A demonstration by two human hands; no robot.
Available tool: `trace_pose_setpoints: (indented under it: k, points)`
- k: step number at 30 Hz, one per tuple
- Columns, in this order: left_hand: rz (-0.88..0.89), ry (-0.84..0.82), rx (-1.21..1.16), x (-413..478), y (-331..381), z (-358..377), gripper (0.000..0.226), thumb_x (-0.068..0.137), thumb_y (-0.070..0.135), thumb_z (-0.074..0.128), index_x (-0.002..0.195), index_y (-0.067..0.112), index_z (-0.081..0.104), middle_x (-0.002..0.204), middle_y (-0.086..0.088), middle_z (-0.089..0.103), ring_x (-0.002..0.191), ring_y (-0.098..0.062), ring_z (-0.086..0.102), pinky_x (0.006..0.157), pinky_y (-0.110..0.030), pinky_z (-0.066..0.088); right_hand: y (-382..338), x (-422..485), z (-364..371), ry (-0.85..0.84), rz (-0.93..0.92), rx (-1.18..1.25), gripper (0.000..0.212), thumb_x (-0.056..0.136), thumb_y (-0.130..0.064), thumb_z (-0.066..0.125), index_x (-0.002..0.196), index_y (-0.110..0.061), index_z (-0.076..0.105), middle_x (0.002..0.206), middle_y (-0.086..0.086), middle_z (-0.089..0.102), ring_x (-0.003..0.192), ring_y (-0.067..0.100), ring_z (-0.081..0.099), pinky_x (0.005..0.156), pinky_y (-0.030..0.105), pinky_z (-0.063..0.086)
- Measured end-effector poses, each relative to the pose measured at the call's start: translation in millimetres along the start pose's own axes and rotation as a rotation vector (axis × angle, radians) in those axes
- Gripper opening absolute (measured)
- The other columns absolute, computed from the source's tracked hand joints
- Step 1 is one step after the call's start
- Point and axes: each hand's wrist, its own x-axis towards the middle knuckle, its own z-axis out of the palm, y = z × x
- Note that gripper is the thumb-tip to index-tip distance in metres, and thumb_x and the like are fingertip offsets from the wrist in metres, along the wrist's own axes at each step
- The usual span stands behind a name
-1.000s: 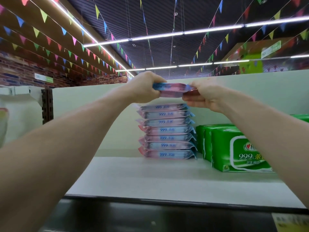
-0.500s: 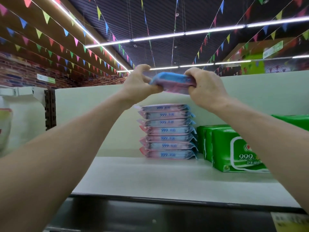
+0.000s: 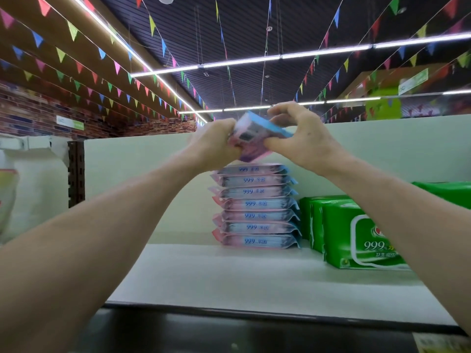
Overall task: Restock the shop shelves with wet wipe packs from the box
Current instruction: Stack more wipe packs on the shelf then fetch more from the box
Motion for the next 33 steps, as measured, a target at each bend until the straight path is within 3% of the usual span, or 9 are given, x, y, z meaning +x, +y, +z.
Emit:
trace_pose_setpoints:
  k: [3,8,12,15,17,20,24,28,33]
  points:
    - [0.026,-0.007,0.292,2.2,0.9,1.8,0.019,0.088,0.030,0.063,0.104,0.020,0.058,0.099,-0.001,0.053,0.086,-0.025,0.053,0.071,-0.032,0.037,3.3,-1.2,3.3,-0.025,-0.053,-0.144,0.035,0.084,-0.009,0.066,0.117,-0.015,0.059,0.101,-0.006,0.063,0.100,0.014,0.059,0.091,0.035,0.050]
    - [0.006,-0.051,0.381,4.2,5.8,10.0,0.033,0.092,0.034,0.060,0.124,0.024,0.060,0.112,-0.004,0.052,0.102,-0.025,0.052,0.081,-0.038,0.045,17.2,1.8,10.5,-0.002,0.016,-0.467,0.020,0.090,-0.011,0.055,0.106,-0.020,0.064,0.103,0.001,0.068,0.094,0.021,0.058,0.082,0.033,0.047]
    - [-0.191,-0.265,0.026,4.2,7.4,6.7,0.028,0.090,0.017,0.057,0.116,0.018,0.066,0.101,0.002,0.062,0.094,-0.018,0.059,0.072,-0.028,0.050,22.9,1.4,11.9,-0.069,0.058,-0.490,0.023,0.092,-0.008,0.053,0.111,-0.016,0.065,0.108,0.004,0.067,0.097,0.021,0.057,0.087,0.032,0.046]
    - [-0.333,-0.392,-0.266,0.4,0.6,-5.4,0.028,0.092,0.020,0.055,0.118,0.020,0.065,0.107,0.003,0.065,0.097,-0.010,0.057,0.086,-0.032,0.046,23.2,-0.9,9.3,-0.096,0.080,-0.417,0.024,0.091,-0.007,0.055,0.112,-0.013,0.066,0.111,0.004,0.067,0.102,0.018,0.059,0.092,0.030,0.046]
    - [-0.390,-0.352,-0.334,-1.1,-6.1,-6.1,0.033,0.093,0.021,0.056,0.125,0.018,0.062,0.119,-0.001,0.063,0.105,-0.015,0.055,0.097,-0.037,0.043,21.4,-2.8,8.6,-0.095,0.106,-0.353,0.025,0.091,-0.008,0.057,0.113,-0.011,0.067,0.111,0.004,0.067,0.103,0.017,0.059,0.093,0.028,0.046]
    - [-0.512,-0.354,-0.370,-4.5,-10.7,0.3,0.044,0.094,0.020,0.058,0.137,0.020,0.051,0.125,-0.003,0.056,0.114,-0.025,0.051,0.095,-0.048,0.049,18.2,-2.9,11.1,-0.123,0.163,-0.338,0.024,0.092,-0.017,0.059,0.114,-0.016,0.066,0.115,0.003,0.065,0.102,0.016,0.058,0.089,0.026,0.043]
    - [-0.612,-0.301,-0.522,-4.9,-11.3,7.3,0.020,0.093,0.013,0.061,0.112,0.014,0.057,0.105,-0.007,0.058,0.086,-0.021,0.060,0.081,-0.039,0.057,10.9,-3.9,12.6,-0.286,0.308,-0.347,0.041,0.095,-0.034,0.056,0.133,-0.020,0.052,0.124,0.002,0.057,0.102,0.019,0.053,0.088,0.028,0.043]
    - [-0.605,-0.202,-0.617,-5.2,-15.0,13.6,0.036,0.090,0.011,0.066,0.124,0.004,0.057,0.097,-0.005,0.059,0.082,-0.016,0.061,0.067,-0.027,0.056,12.8,-6.2,8.3,-0.305,0.349,-0.264,0.048,0.091,-0.022,0.062,0.137,-0.018,0.050,0.128,0.006,0.057,0.107,0.021,0.055,0.088,0.027,0.043]
    - [-0.563,-0.129,-0.675,-6.0,-17.0,19.8,0.046,0.085,0.014,0.072,0.127,0.003,0.056,0.105,-0.008,0.061,0.095,-0.020,0.062,0.080,-0.031,0.056,17.2,-5.1,4.9,-0.238,0.370,-0.259,0.043,0.088,-0.015,0.065,0.130,-0.016,0.057,0.119,0.007,0.061,0.097,0.018,0.055,0.079,0.024,0.041]
